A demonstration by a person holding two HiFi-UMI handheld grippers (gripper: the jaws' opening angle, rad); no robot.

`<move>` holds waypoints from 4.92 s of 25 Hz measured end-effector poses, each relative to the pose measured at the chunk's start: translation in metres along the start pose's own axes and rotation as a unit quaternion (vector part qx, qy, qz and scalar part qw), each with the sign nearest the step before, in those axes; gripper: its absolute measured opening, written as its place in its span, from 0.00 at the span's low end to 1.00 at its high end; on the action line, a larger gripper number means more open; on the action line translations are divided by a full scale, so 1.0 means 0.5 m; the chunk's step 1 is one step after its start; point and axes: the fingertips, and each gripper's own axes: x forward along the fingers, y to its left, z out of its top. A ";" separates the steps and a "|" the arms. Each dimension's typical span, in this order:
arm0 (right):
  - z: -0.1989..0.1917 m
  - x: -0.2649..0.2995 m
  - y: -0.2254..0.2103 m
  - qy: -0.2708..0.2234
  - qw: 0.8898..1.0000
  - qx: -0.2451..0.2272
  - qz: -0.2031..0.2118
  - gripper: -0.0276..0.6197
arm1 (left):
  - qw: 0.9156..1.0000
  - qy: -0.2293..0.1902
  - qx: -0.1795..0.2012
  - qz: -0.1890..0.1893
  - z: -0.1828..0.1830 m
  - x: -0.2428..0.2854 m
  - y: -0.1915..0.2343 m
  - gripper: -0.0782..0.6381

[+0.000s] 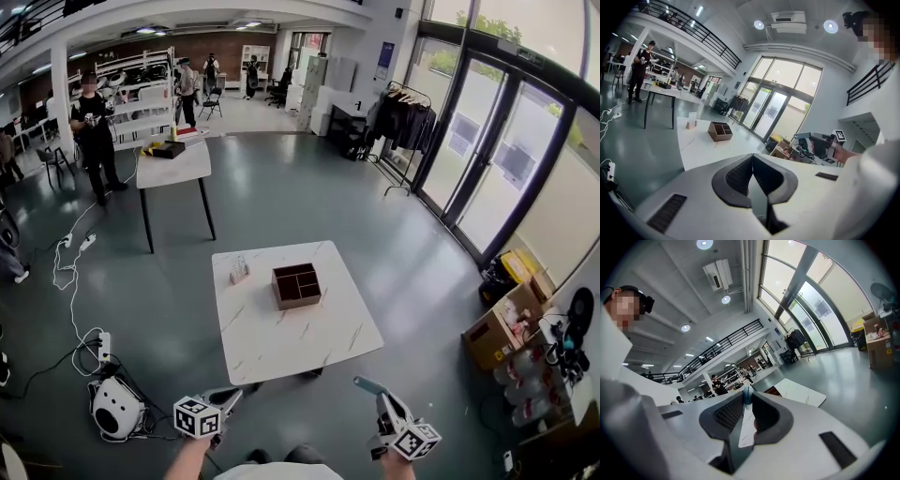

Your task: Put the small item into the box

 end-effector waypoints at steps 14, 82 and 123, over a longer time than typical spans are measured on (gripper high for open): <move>0.012 0.058 -0.038 0.009 1.000 0.019 0.006 0.16 | 1.000 0.000 -0.011 0.007 0.012 0.050 0.025 0.13; 0.133 0.641 -0.331 0.154 0.982 -0.026 0.105 0.16 | 0.995 0.005 -0.034 0.097 0.251 0.486 0.171 0.13; -0.157 1.085 -0.372 0.317 0.937 -0.139 0.052 0.16 | 0.990 0.066 -0.091 0.089 0.227 0.557 0.424 0.13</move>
